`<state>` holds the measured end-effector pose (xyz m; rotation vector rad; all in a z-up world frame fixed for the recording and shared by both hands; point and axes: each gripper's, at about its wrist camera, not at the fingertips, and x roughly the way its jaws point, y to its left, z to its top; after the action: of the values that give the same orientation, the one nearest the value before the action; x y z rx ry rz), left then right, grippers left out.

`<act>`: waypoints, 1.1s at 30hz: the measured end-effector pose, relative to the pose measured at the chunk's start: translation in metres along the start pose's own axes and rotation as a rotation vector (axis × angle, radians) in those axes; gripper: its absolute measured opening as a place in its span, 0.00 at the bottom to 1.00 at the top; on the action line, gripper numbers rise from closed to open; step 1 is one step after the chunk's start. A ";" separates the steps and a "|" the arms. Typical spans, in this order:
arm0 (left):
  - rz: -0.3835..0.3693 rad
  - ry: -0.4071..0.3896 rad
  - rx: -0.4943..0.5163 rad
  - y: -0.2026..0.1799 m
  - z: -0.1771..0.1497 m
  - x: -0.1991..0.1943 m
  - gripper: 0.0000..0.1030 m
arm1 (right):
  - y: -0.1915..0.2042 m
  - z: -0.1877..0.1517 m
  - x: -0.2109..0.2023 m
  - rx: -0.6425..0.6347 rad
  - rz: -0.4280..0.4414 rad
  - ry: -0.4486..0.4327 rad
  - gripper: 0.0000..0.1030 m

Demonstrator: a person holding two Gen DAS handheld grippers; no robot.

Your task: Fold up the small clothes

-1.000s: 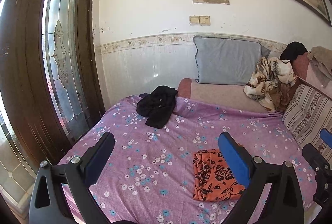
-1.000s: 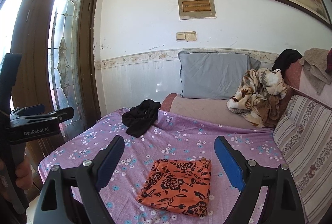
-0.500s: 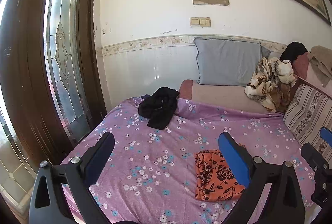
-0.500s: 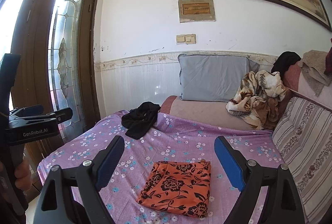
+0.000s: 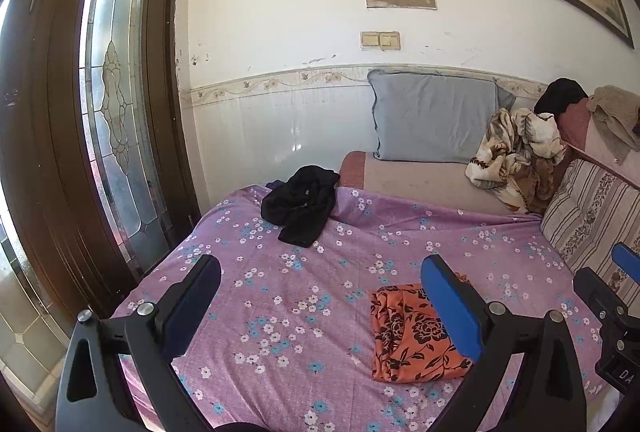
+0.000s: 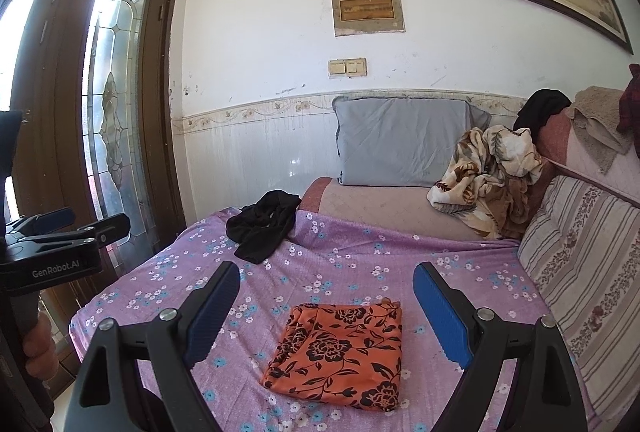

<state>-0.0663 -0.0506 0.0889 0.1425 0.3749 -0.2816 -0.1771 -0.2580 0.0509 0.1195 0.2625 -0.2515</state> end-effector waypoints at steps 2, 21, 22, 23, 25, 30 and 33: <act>-0.004 0.002 0.001 0.000 0.000 0.000 0.97 | 0.002 0.000 0.001 -0.007 -0.003 0.002 0.88; -0.024 0.014 -0.002 -0.002 -0.003 0.003 0.97 | 0.007 -0.006 0.007 -0.009 -0.006 0.020 0.88; -0.023 0.015 -0.003 -0.002 -0.003 0.003 0.97 | 0.008 -0.006 0.008 -0.010 -0.007 0.021 0.88; -0.022 0.015 -0.003 -0.002 -0.004 0.003 0.97 | 0.008 -0.006 0.009 -0.011 -0.007 0.021 0.88; -0.022 0.017 -0.005 -0.002 -0.004 0.005 0.97 | 0.009 -0.006 0.010 -0.011 -0.006 0.024 0.88; -0.024 0.020 -0.008 -0.001 -0.005 0.007 0.97 | 0.010 -0.006 0.011 -0.014 -0.006 0.025 0.88; -0.025 0.021 -0.011 0.000 -0.004 0.010 0.97 | 0.012 -0.005 0.013 -0.020 -0.006 0.024 0.88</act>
<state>-0.0594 -0.0522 0.0812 0.1302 0.3994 -0.3030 -0.1635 -0.2490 0.0439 0.1024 0.2892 -0.2532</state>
